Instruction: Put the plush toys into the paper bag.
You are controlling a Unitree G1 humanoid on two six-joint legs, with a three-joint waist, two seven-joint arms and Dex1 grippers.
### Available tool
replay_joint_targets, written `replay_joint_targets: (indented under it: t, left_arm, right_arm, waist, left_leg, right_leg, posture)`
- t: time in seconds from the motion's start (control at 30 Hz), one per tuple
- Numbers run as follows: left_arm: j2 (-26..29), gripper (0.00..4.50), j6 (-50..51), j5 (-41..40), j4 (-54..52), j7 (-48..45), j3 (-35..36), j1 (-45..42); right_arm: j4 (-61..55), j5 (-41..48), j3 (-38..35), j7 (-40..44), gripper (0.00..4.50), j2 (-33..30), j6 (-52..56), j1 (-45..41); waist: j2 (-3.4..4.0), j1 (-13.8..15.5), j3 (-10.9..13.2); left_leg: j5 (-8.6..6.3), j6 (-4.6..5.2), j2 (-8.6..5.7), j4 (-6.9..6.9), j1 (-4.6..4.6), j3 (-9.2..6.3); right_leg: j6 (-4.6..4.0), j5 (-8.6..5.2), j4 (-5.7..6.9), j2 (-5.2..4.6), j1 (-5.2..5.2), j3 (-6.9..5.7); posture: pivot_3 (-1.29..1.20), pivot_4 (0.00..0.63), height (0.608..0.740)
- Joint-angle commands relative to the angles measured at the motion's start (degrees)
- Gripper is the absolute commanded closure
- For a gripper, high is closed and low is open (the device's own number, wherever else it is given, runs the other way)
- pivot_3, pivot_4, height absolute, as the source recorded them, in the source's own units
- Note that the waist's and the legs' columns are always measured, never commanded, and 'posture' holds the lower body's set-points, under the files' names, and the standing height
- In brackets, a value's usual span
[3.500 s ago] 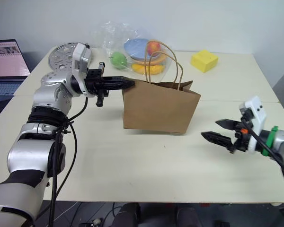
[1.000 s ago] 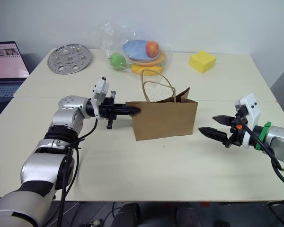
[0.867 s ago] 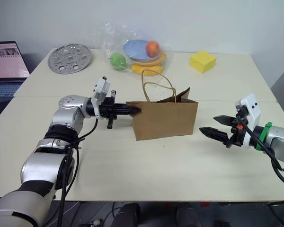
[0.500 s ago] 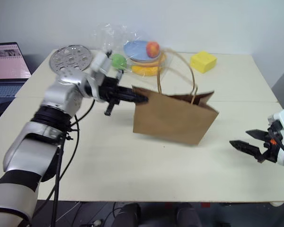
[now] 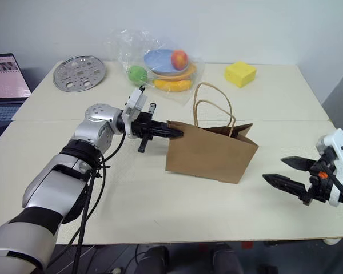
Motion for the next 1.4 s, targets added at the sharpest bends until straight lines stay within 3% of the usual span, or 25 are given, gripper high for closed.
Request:
replay_joint_targets:
  t: [0.03, 0.17, 0.27, 0.47, 0.7, 0.8, 0.97, 1.17, 1.3, 1.4]
  left_arm:
    - [1.4, 4.48, 1.0, -0.3, -3.2, -0.3, 1.9, 2.1]
    - [2.1, 4.48, 1.5, 0.2, -5.1, -0.3, 2.1, 4.0]
    - [2.9, 3.88, 2.5, 0.3, -6.2, -0.3, 2.0, 4.7]
    - [7.0, 2.12, 9.2, -1.6, -12.2, -0.3, 3.9, 6.0]
    - [13.4, 0.01, 21.5, -1.3, -22.4, 0.6, 14.6, 10.9]
    - [18.1, 0.01, 23.5, -0.4, -26.2, 10.3, 23.4, 17.5]
    - [19.3, 0.01, 27.4, 4.6, -35.1, 24.3, 28.5, 26.4]
    - [18.5, 0.01, 31.6, 4.9, -41.8, 29.4, 32.0, 29.6]
    - [19.2, 0.01, 33.9, 9.4, -43.4, 32.3, 30.3, 30.0]
    - [18.9, 0.01, 32.0, 10.1, -44.4, 30.2, 30.7, 30.2]
  right_arm:
    - [1.6, -0.6, 1.8, -0.3, 0.0, -0.7, -1.3, -1.4]
    - [2.6, -1.3, 3.6, -0.2, 0.0, -0.6, -2.1, -2.6]
    - [3.0, -1.8, 4.5, 0.0, 0.0, -0.5, -2.5, -3.2]
    - [4.7, -4.1, 6.0, 1.7, 0.0, -0.7, -4.4, -3.3]
    - [6.7, -6.7, 5.8, 4.7, 0.0, -1.5, -6.8, -2.7]
    - [9.2, -9.4, 7.1, 6.3, 0.0, -1.5, -9.6, -3.8]
    - [13.9, -13.8, 11.6, 8.5, 0.0, -1.7, -14.2, -8.6]
    - [16.1, -16.7, 15.1, 10.4, 0.0, -1.0, -16.3, -11.2]
    - [16.2, -17.7, 16.5, 10.9, 0.0, -0.3, -17.2, -11.6]
    - [16.4, -18.1, 16.8, 10.8, 0.0, 0.2, -17.5, -11.9]
  waist:
    - [0.0, 0.0, 0.0]
    - [0.0, 0.2, 0.0]
    - [0.0, 0.3, 0.0]
    - [0.0, 0.3, 0.0]
    - [0.01, 0.0, 0.0]
    - [0.03, -0.3, 0.0]
    - [0.03, -0.2, 0.0]
    - [0.02, 1.4, 0.0]
    - [0.02, 1.4, 0.0]
    - [0.02, 1.2, 0.0]
  left_leg:
    - [0.0, 0.0, 0.0, 0.0, -0.01, -0.01]
    - [0.0, 0.0, 0.01, 0.0, -0.04, -0.02]
    - [0.0, 0.0, 0.0, 0.01, -0.04, -0.02]
    - [0.0, 0.0, 0.01, 0.0, -0.02, -0.02]
    - [0.0, 0.0, 0.03, -0.01, -0.02, -0.01]
    - [0.0, 0.0, 0.05, -0.02, 0.0, 0.0]
    - [0.0, -0.01, 0.05, 0.02, 0.06, 0.02]
    - [0.01, -0.02, 0.06, 0.03, 0.02, -0.01]
    - [0.01, -0.02, 0.06, 0.02, 0.02, 0.02]
    - [0.01, -0.02, 0.06, 0.02, 0.03, 0.03]
  right_leg:
    - [0.0, 0.0, 0.0, 0.0, 0.0, -0.02]
    - [0.0, 0.0, 0.0, 0.0, -0.02, -0.04]
    - [0.0, 0.0, 0.0, -0.01, -0.02, -0.04]
    - [0.0, 0.0, 0.0, -0.01, -0.02, -0.04]
    - [0.0, 0.0, 0.01, -0.01, -0.03, -0.04]
    - [0.0, 0.0, 0.01, -0.01, -0.04, -0.03]
    - [0.01, 0.0, 0.06, -0.04, -0.02, -0.01]
    - [0.03, 0.02, 0.06, -0.03, -0.03, -0.1]
    - [0.03, 0.02, 0.04, -0.04, -0.04, -0.06]
    - [0.03, 0.02, 0.05, -0.03, -0.05, -0.05]
  posture:
    - [0.0, 0.15, 0.74]
    - [0.0, 0.15, 0.74]
    - [0.0, 0.15, 0.74]
    - [0.0, 0.15, 0.74]
    - [0.0, 0.15, 0.74]
    - [0.0, 0.15, 0.74]
    - [0.0, 0.15, 0.74]
    - [0.0, 0.15, 0.74]
    - [0.0, 0.15, 0.74]
    - [0.0, 0.15, 0.74]
